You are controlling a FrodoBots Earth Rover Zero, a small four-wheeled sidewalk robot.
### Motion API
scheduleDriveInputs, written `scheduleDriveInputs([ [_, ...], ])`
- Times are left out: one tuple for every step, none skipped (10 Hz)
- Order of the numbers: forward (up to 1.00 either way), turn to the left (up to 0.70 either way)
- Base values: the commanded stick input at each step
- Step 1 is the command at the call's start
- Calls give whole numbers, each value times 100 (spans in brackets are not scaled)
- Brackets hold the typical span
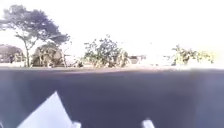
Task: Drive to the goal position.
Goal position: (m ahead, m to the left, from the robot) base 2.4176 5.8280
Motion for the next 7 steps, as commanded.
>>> scheduleDriveInputs([
  [0, 70],
  [0, 70],
  [0, 70],
  [0, 70],
  [0, 70],
  [0, 70],
  [0, 70],
])
